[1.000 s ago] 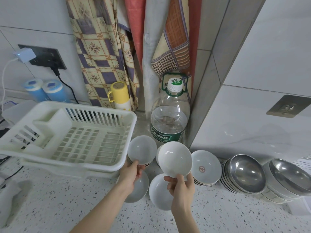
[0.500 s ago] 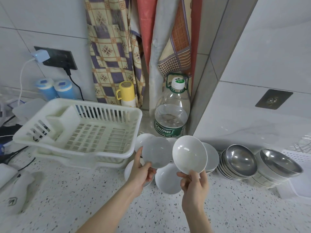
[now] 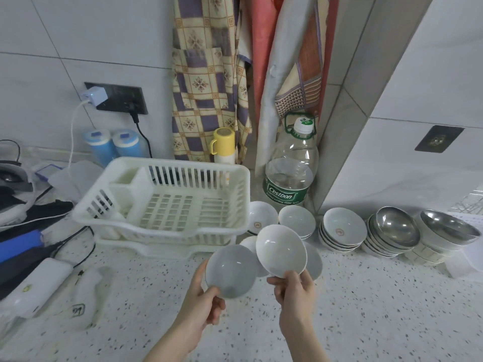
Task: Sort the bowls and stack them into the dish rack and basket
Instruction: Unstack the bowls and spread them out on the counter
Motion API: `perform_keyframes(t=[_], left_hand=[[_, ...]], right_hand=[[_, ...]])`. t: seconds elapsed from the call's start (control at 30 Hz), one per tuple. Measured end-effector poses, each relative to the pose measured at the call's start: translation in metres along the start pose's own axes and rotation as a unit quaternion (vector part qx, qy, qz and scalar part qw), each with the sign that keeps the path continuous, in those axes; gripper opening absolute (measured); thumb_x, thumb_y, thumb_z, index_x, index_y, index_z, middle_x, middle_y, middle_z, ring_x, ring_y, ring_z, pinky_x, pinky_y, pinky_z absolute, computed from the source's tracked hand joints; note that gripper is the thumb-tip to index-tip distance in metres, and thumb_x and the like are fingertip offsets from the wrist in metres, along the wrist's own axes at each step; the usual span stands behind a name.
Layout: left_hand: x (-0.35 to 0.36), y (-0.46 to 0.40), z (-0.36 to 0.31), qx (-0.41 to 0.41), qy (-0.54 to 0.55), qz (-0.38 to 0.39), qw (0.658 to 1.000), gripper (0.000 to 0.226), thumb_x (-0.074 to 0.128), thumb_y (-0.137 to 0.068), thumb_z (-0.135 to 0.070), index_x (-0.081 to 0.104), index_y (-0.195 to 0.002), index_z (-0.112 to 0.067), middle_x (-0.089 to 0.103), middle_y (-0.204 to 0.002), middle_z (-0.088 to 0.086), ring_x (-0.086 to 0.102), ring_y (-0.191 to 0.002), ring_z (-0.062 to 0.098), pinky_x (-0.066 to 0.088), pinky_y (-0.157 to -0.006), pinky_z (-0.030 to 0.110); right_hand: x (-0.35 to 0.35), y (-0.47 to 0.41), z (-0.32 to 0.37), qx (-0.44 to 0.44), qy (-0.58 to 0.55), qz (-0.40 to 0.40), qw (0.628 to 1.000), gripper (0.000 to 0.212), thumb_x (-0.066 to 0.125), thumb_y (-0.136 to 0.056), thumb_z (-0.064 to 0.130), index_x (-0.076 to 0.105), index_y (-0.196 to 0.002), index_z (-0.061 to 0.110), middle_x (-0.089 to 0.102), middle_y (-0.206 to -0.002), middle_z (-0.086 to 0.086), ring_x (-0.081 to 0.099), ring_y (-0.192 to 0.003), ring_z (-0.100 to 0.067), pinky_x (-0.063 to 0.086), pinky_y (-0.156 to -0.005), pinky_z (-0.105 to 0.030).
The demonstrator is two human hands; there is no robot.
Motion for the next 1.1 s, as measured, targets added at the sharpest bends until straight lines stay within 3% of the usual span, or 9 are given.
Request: perform_keyframes(t=[0.2, 0.43, 0.8, 1.0, 1.1], left_hand=[[-0.081, 0.019, 0.011, -0.030, -0.009, -0.025, 0.999, 0.062, 0.044, -0.097, -0.002, 0.045, -0.106, -0.064, 0.058, -0.054, 0.009, 0.043, -0.041, 0.015, 0.035, -0.040, 0.026], [-0.152, 0.015, 0.019, -0.041, -0.028, -0.067, 0.997, 0.065, 0.042, -0.093, 0.003, 0.036, -0.117, -0.058, 0.057, -0.051, 0.007, 0.043, -0.041, 0.014, 0.035, -0.041, 0.026], [-0.160, -0.022, 0.012, -0.010, -0.074, -0.050, 0.996, 0.068, 0.040, -0.094, 0.001, 0.033, -0.126, -0.058, 0.059, -0.060, 0.008, 0.046, -0.040, 0.011, 0.036, -0.041, 0.024], [-0.163, -0.034, 0.007, 0.009, -0.084, -0.045, 0.995, 0.067, 0.038, -0.096, 0.002, 0.031, -0.128, -0.056, 0.062, -0.094, 0.015, 0.051, -0.046, 0.011, 0.038, -0.041, 0.021], [-0.166, -0.040, 0.006, 0.012, -0.093, -0.034, 0.995, 0.068, 0.037, -0.096, 0.002, 0.031, -0.134, -0.054, 0.063, -0.096, 0.015, 0.050, -0.047, 0.011, 0.038, -0.042, 0.023]], right_hand=[[0.040, 0.040, -0.057, 0.046, 0.016, 0.005, 0.999, 0.028, 0.041, -0.086, -0.003, 0.057, -0.108, -0.002, 0.062, -0.052, -0.024, 0.029, -0.030, -0.013, 0.024, -0.033, -0.018], [0.066, 0.067, -0.112, 0.098, 0.046, -0.001, 0.994, 0.034, 0.042, -0.089, -0.005, 0.057, -0.118, 0.004, 0.065, -0.057, -0.026, 0.039, -0.034, -0.014, 0.029, -0.034, -0.020], [0.085, 0.058, -0.121, 0.111, 0.107, 0.028, 0.988, 0.039, 0.044, -0.091, -0.002, 0.053, -0.124, 0.015, 0.069, -0.066, -0.025, 0.045, -0.041, -0.013, 0.032, -0.041, -0.020], [0.087, 0.056, -0.132, 0.117, 0.129, 0.028, 0.984, 0.042, 0.043, -0.088, -0.003, 0.054, -0.126, 0.013, 0.069, -0.066, -0.026, 0.047, -0.046, -0.016, 0.031, -0.039, -0.020], [0.089, 0.055, -0.135, 0.113, 0.129, 0.027, 0.985, 0.043, 0.042, -0.090, -0.003, 0.053, -0.128, 0.014, 0.069, -0.066, -0.025, 0.046, -0.048, -0.017, 0.031, -0.037, -0.019]])
Point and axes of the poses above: each hand's wrist, its own y-axis away from the middle knuckle, its own x-axis out of the palm, z = x × y, the point moved 6 cm from there along -y, towards the middle knuckle
